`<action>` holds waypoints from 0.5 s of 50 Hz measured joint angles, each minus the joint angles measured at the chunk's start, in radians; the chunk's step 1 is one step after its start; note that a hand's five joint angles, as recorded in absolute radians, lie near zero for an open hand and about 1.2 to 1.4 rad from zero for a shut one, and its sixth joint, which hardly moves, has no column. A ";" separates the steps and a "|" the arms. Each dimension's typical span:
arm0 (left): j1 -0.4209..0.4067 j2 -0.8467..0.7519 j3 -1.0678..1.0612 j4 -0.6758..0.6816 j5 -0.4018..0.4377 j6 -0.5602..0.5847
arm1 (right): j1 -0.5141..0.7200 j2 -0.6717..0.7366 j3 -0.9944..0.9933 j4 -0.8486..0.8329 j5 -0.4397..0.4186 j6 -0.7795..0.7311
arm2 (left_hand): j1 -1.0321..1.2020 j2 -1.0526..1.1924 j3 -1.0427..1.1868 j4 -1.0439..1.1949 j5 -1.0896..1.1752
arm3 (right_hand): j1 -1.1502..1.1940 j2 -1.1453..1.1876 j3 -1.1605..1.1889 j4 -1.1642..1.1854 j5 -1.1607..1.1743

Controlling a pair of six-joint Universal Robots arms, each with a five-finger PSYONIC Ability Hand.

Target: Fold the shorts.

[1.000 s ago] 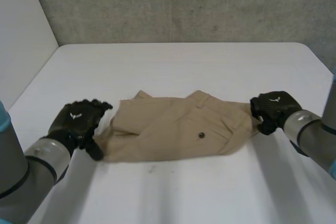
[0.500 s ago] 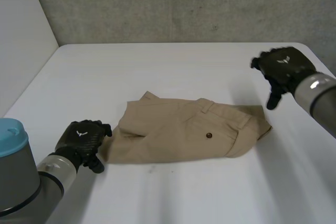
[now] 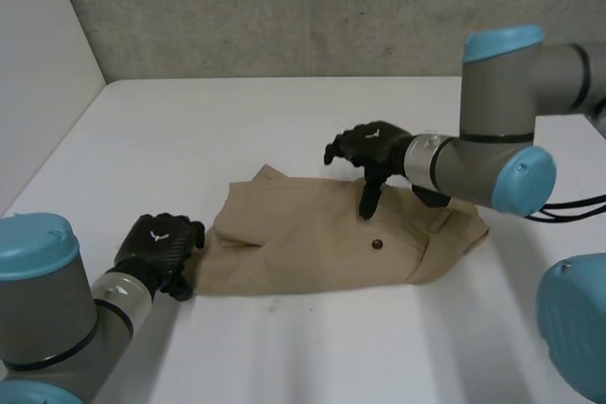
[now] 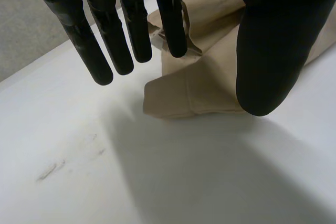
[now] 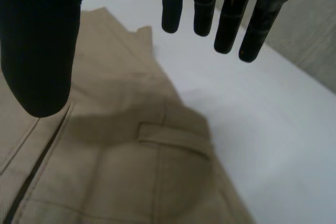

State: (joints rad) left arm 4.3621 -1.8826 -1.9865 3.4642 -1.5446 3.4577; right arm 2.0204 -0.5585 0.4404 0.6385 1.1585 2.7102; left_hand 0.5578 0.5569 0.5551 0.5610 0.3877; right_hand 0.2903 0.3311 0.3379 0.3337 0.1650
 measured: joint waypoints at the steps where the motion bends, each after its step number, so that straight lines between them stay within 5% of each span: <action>1: 0.000 -0.008 0.003 0.003 0.000 0.016 | 0.002 0.016 -0.003 -0.002 -0.003 0.001 | 0.000 0.000 0.000 0.000 0.000 | 0.011 0.008 0.014 0.015 0.013; 6: -0.001 -0.026 0.009 0.005 0.001 0.047 | 0.007 0.052 -0.007 -0.005 -0.003 0.002 | 0.025 0.025 0.026 0.021 0.020 | 0.051 0.052 0.056 0.058 0.049; 9: -0.003 -0.039 0.018 0.005 0.001 0.061 | 0.009 0.080 -0.011 -0.007 -0.001 0.000 | 0.233 0.217 0.217 0.213 0.206 | 0.161 0.194 0.183 0.187 0.162; 16: -0.010 -0.048 0.034 0.005 0.002 0.065 | 0.010 0.100 -0.023 -0.007 0.001 -0.001 | 0.445 0.464 0.463 0.460 0.454 | 0.625 0.775 0.729 0.774 0.715; 20: -0.014 -0.047 0.037 0.007 0.002 0.064 | 0.010 0.068 -0.028 -0.006 0.004 -0.001 | 0.424 0.436 0.439 0.435 0.431 | 0.670 0.845 0.798 0.866 0.813; 25: -0.019 -0.038 0.041 0.012 0.001 0.063 | 0.009 -0.039 -0.006 -0.005 0.007 0.000 | 0.116 0.136 0.142 0.131 0.133 | 0.685 0.845 0.809 0.869 0.813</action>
State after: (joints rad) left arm 4.3435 -1.9209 -1.9456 3.4763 -1.5432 3.5205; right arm 2.0298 -0.5979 0.4344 0.6332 1.1653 2.7104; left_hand 0.6737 0.6932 0.6968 0.6918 0.5205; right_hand 0.9756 1.1756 1.1465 1.2025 0.9783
